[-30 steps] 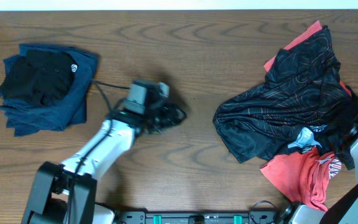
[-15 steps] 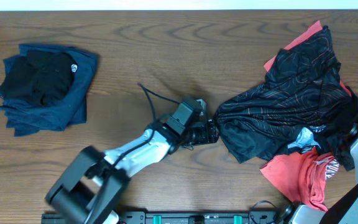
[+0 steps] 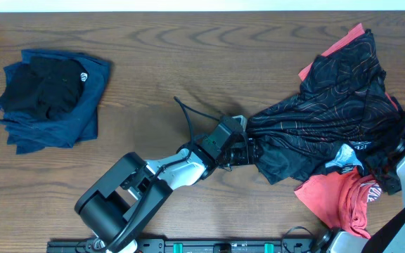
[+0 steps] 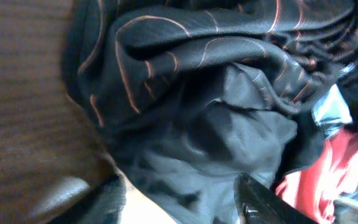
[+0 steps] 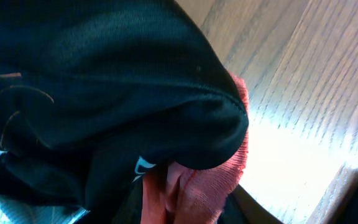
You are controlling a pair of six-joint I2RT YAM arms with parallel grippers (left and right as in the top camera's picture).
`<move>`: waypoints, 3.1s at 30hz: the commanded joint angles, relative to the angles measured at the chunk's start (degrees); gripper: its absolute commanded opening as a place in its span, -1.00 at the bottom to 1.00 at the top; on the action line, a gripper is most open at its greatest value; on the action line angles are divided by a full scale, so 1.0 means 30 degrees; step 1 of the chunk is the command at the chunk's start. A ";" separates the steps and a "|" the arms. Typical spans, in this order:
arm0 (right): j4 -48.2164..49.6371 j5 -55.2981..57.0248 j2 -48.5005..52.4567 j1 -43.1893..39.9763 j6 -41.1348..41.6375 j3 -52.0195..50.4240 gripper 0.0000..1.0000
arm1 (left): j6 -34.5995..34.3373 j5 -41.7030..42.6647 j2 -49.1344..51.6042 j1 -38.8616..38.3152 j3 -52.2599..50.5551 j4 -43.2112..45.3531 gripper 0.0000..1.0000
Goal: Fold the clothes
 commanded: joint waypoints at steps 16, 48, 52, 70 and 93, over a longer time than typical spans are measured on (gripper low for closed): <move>-0.0962 -0.0459 -0.0022 0.0168 -0.0372 0.0240 -0.31 | 0.2856 -0.2674 -0.1552 0.4357 -0.0007 -0.0189 -0.88; -0.0736 -0.0459 -0.0022 0.0160 -0.0969 0.0117 -0.57 | 0.4415 0.1588 -0.3242 0.6288 0.4401 -1.1169 -0.07; -0.0736 -0.0466 -0.0022 0.0160 -0.1071 0.0117 -0.57 | 0.2565 0.0102 -0.1275 0.4087 0.4401 -1.0389 -0.07; -0.0692 -0.0466 -0.0022 0.0160 -0.1180 0.0117 -0.57 | 0.1421 -0.1253 0.3643 0.2834 0.4401 -0.4138 0.08; -0.0313 -0.0168 0.0087 0.0153 -0.1253 0.0095 -0.56 | 0.4677 0.1217 -0.2215 1.1613 0.4415 -0.7045 -0.89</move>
